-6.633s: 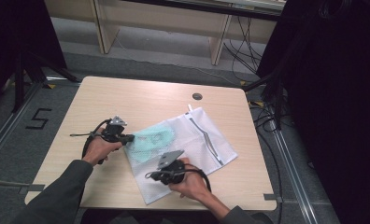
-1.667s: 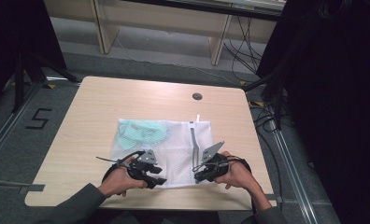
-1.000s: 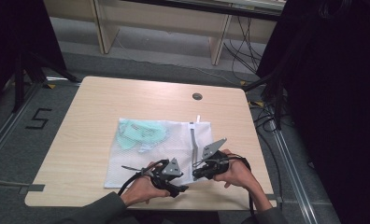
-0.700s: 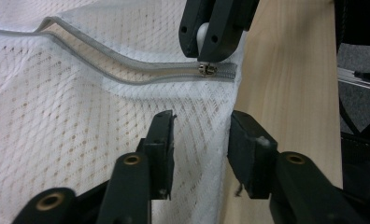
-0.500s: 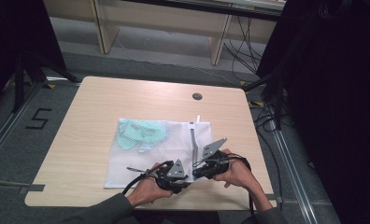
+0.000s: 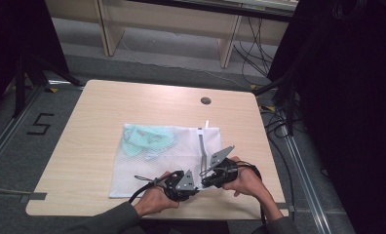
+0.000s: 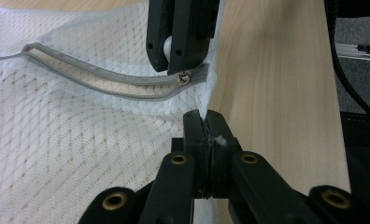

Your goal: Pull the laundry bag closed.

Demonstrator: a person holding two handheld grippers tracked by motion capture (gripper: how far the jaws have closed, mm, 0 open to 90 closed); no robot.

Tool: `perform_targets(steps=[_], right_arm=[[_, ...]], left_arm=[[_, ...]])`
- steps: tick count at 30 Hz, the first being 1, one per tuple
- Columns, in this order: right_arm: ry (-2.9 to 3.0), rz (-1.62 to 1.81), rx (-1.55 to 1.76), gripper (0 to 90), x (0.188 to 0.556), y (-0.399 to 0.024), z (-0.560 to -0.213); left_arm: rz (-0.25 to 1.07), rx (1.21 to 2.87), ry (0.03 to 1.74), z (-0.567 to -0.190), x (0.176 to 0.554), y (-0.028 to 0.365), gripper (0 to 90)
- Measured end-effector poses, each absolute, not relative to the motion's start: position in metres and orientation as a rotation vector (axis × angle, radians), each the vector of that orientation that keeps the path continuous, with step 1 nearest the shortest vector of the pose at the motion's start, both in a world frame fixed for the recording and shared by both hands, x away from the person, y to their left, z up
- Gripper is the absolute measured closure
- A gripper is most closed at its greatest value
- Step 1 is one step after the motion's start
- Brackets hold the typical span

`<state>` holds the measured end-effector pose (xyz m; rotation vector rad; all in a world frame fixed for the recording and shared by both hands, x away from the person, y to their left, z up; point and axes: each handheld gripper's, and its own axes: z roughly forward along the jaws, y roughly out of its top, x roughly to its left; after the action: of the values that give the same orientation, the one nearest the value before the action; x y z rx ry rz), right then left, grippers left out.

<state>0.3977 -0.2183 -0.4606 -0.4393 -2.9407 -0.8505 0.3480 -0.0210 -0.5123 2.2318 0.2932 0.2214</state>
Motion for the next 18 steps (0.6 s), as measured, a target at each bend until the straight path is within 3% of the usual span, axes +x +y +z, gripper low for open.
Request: perform_targets(steps=[11,18], right_arm=[[-2.912,-0.81,-0.491,86.8,0.4,-0.218,-0.469],[-2.925,-0.766,-0.516,86.9,0.401,-0.215,-0.474]], left_arm=[[0.264,2.273,0.248,-0.514,0.348,-0.021,88.8],[0.212,2.251,0.253,-0.519,0.346,-0.023,89.0]])
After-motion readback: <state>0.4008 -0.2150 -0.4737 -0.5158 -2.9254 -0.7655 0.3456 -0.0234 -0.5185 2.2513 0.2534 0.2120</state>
